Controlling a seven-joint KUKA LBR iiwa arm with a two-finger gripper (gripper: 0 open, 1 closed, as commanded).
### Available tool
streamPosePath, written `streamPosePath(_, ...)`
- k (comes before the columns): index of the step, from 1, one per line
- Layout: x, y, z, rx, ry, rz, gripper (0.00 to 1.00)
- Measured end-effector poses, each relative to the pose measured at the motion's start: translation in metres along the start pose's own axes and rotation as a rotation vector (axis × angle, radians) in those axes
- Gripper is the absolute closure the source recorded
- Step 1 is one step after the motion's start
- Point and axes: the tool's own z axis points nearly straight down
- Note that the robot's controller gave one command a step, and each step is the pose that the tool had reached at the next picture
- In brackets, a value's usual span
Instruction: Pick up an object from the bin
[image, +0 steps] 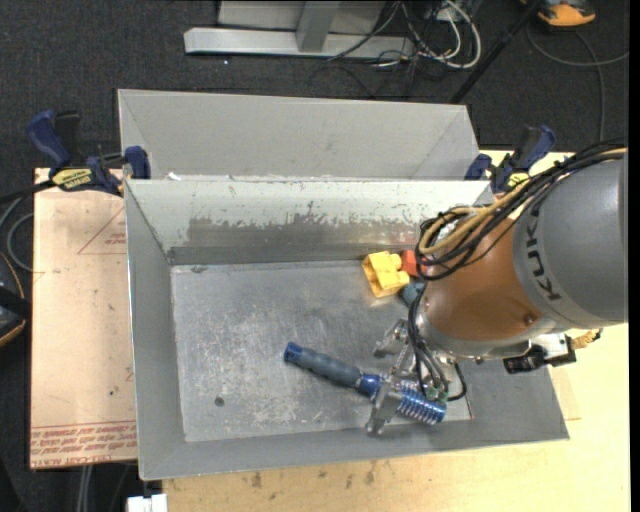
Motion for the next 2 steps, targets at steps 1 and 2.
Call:
streamPosePath(1,-0.0047,-0.0091,0.0319,-0.009,-0.014,0.122,0.00)
streamPosePath(2,-0.0060,-0.0075,0.0304,-0.005,-0.007,0.120,0.00)
